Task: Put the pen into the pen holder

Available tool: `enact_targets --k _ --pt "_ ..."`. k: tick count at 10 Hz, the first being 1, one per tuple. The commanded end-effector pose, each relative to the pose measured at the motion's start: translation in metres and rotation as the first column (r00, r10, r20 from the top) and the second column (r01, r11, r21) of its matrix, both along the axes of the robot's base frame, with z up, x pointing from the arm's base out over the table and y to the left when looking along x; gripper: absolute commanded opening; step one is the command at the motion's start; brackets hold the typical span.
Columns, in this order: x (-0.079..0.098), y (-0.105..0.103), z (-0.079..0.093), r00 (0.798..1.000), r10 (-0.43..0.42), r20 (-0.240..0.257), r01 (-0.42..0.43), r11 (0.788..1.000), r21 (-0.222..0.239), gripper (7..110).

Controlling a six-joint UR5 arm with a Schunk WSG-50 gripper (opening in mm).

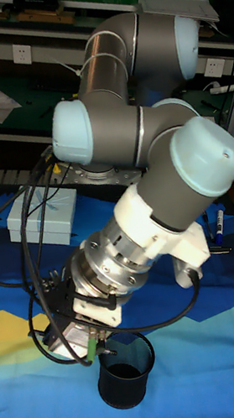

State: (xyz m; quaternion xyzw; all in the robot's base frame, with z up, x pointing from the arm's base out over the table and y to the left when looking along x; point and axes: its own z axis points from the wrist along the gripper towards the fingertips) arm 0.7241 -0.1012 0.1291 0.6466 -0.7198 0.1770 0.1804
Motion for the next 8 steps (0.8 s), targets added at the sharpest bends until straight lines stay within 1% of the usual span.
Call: enact_targets --k 1,2,3,5,7,8 --pt "-0.006 0.010 -0.003 0.999 -0.041 -0.004 0.040 0.998 -0.053 7" --pt "-0.009 0.009 -0.002 0.999 -0.046 -0.007 0.045 0.995 -0.093 7" --pt "-0.011 0.009 -0.003 0.999 -0.049 -0.003 0.049 0.992 -0.118 7" --pt "-0.011 0.008 -0.001 0.999 -0.043 0.001 0.043 0.989 -0.142 7" --pt "-0.014 0.005 0.006 0.999 -0.041 0.011 0.042 0.980 -0.193 7" --pt "-0.017 0.007 0.010 0.999 -0.047 0.021 0.050 0.978 -0.202 7"
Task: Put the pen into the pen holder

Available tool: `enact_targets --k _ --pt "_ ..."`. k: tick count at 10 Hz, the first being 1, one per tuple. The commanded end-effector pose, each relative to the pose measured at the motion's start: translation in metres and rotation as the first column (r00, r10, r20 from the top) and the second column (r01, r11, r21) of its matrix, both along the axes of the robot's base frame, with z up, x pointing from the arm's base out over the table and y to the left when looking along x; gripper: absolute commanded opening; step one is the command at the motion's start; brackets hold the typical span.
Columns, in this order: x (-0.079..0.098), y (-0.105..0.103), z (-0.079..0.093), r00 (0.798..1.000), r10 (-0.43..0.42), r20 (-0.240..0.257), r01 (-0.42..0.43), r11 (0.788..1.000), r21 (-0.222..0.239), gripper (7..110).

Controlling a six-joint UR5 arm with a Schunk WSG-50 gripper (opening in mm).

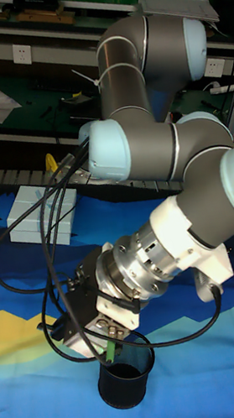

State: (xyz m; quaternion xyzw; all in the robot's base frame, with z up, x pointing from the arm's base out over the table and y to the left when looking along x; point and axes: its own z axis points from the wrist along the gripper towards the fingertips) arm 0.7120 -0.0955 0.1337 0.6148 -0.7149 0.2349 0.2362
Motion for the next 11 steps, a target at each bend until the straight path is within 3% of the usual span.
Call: enact_targets --k 1,5,11 --pt "-0.007 0.005 0.009 1.000 -0.011 0.020 0.011 1.000 -0.020 7" --pt "-0.012 0.014 0.013 0.999 -0.018 0.036 0.018 1.000 0.004 7" --pt "-0.008 0.012 0.006 0.999 -0.012 0.043 0.013 1.000 -0.017 7"
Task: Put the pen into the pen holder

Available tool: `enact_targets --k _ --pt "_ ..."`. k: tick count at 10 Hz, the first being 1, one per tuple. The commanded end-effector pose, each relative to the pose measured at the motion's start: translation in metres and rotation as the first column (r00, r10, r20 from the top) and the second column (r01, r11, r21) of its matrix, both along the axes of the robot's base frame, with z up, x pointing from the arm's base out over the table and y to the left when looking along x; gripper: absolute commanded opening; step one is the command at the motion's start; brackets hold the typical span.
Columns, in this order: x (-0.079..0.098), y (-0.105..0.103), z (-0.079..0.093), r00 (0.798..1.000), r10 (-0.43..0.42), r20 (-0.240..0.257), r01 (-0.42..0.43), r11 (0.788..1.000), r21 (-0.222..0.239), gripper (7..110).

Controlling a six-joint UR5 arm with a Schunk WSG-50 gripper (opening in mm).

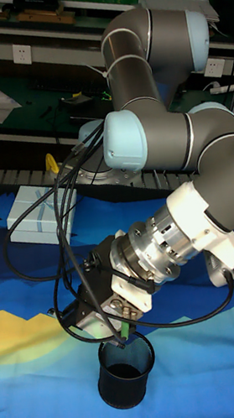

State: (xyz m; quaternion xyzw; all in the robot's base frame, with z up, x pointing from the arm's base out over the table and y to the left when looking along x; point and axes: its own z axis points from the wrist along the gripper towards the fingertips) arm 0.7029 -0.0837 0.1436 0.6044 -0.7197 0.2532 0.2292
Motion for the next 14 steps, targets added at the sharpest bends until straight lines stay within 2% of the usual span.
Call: enact_targets --k 1,9,11,14 --pt "0.0013 -0.0002 -0.0045 1.000 -0.003 0.003 0.003 1.000 0.001 7" --pt "0.0027 0.0009 -0.0083 1.000 0.002 0.002 -0.002 1.000 0.004 7" --pt "0.0027 -0.0038 -0.0043 1.000 0.019 -0.013 -0.020 1.000 -0.020 7" --pt "0.0008 -0.0058 -0.0025 0.999 0.032 -0.035 -0.034 0.999 -0.029 7"
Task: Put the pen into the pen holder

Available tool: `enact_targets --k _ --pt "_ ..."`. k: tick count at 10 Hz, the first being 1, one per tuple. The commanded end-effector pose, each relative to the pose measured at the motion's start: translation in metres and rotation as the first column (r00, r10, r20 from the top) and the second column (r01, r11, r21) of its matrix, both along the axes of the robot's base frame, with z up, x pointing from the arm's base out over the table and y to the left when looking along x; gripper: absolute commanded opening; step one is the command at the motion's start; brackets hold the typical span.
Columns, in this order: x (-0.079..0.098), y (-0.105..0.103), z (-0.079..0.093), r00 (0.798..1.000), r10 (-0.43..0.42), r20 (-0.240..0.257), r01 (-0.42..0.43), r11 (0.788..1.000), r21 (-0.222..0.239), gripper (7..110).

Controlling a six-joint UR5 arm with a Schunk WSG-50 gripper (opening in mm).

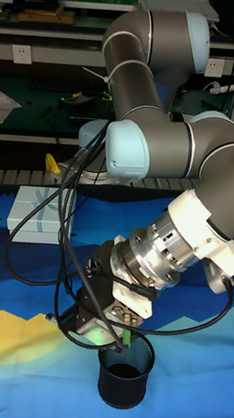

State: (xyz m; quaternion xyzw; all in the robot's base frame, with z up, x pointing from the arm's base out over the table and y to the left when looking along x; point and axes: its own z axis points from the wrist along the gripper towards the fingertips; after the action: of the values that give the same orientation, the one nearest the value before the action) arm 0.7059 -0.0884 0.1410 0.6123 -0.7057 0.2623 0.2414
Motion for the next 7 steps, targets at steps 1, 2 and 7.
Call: enact_targets --k 1,2,7 --pt "-0.004 0.000 -0.001 0.999 0.022 -0.040 -0.022 1.000 0.010 7" --pt "-0.004 0.005 -0.005 0.997 0.046 -0.060 -0.043 0.998 0.037 7" --pt "0.000 0.017 -0.014 0.989 0.119 -0.088 -0.110 0.989 0.099 7"
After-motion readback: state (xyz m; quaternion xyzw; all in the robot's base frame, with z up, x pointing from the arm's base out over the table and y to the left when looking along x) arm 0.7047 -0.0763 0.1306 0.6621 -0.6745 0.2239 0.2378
